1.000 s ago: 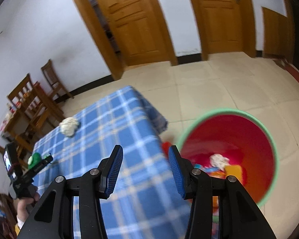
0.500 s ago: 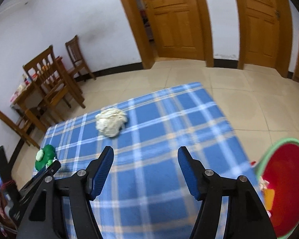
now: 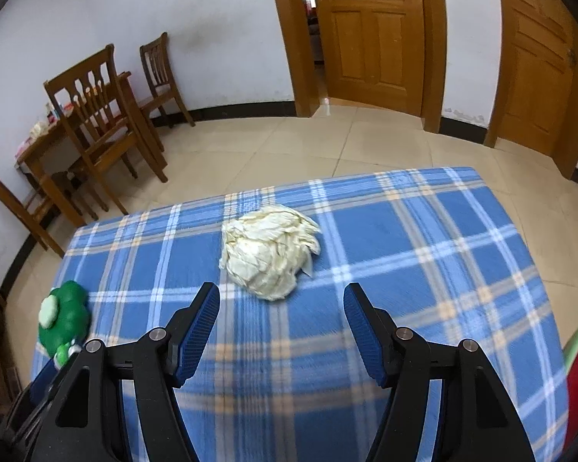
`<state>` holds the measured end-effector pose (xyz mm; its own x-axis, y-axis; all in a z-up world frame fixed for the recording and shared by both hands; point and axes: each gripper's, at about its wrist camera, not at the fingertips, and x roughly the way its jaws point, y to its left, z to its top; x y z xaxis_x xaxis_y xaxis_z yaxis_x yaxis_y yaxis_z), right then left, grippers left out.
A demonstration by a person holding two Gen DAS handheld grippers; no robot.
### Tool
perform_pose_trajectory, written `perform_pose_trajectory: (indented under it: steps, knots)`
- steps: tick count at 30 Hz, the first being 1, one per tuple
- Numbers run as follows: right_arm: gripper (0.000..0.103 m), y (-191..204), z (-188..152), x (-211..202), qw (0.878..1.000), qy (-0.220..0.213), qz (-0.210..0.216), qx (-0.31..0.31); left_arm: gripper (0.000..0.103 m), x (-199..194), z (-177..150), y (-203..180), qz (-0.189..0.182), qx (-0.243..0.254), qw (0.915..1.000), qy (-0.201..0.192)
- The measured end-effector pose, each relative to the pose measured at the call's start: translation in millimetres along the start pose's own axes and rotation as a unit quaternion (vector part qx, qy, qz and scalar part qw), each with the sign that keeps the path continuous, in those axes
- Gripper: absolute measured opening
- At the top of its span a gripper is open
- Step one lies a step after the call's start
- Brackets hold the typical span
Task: Collect trash
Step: 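Close the right gripper on the crumpled white paper and lift it, then carry the green toy and crumpled paper with both tools over the red bin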
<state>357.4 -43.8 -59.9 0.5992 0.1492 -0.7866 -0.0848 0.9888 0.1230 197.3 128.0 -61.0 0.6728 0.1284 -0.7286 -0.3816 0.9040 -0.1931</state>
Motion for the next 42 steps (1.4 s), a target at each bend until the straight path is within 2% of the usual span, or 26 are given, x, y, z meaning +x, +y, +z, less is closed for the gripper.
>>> perform_pose_trajectory:
  steps: [4, 8, 9, 10, 11, 14, 20, 33, 42]
  knots:
    - [0.068, 5.1, 4.1, 11.9, 1.000, -0.003, -0.008, -0.011, 0.050, 0.9, -1.2, 0.2, -0.005, -0.004, 1.0000, 0.006]
    - [0.067, 1.3, 3.9, 21.9, 1.000, 0.003, 0.003, -0.002, 0.050, 2.7, -1.4, 0.3, -0.009, -0.004, 0.9999, 0.010]
    - [0.063, 0.3, 3.3, 23.9, 1.000, 0.004, 0.005, -0.002, 0.050, 3.1, -0.9, 0.3, -0.009, -0.004, 0.9999, 0.010]
    - [0.046, 1.2, 3.7, 26.2, 1.000, 0.007, 0.005, -0.003, 0.050, 3.0, -1.2, 0.3, -0.009, -0.005, 0.9999, 0.010]
    - [0.036, 0.9, 3.1, 27.0, 1.000, 0.010, 0.004, -0.005, 0.050, 2.7, -1.5, 0.2, -0.010, -0.005, 0.9999, 0.010]
    - [0.028, -2.4, 1.1, 24.4, 1.000, 0.008, 0.008, -0.003, 0.050, 2.7, -1.7, -0.2, -0.011, -0.004, 0.9999, 0.010]
    - [0.024, -11.3, -6.8, 6.3, 1.000, 0.001, 0.020, -0.001, 0.050, 1.3, -2.5, -3.8, -0.014, 0.000, 0.9999, 0.010]
    - [0.024, -52.6, -36.3, -67.4, 0.999, -0.024, 0.034, 0.025, 0.050, -2.5, -4.5, -14.5, -0.020, 0.016, 0.9997, 0.005]
    - [0.024, -75.4, -62.6, -115.6, 0.998, -0.042, 0.023, 0.033, 0.050, -5.9, -5.8, -23.4, -0.026, 0.028, 0.9993, -0.001]
